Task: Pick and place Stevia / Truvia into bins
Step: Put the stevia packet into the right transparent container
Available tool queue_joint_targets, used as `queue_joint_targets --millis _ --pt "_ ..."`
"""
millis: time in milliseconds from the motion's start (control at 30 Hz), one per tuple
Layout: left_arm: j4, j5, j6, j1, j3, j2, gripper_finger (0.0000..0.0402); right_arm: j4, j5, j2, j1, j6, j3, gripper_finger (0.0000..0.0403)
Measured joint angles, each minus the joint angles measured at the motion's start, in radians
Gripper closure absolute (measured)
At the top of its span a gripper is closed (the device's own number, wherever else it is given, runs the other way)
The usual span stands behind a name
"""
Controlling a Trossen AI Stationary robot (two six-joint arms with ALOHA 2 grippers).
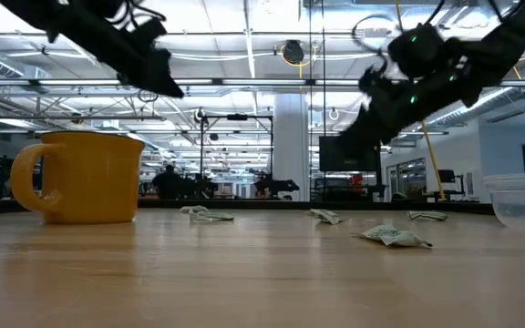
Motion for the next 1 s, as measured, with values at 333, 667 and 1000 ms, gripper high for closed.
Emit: queue_joint_targets --millis 333,667,1000 --pt "0.08 0.003 -0.021 0.073 0.019 0.11 0.022 0.194 0.049 0.313 -0.005 0.13 0.002 0.0238" --pt "0.143 0.057 -0.021 0.089 0.019 0.1 0.022 0.123 0.05 0.508 0.021 0.18 0.154 0.0238" --pt "0.119 0.105 -0.033 0.089 0.019 0.1 0.022 0.001 0.131 0.543 0.048 0.144 0.214 0.0241"
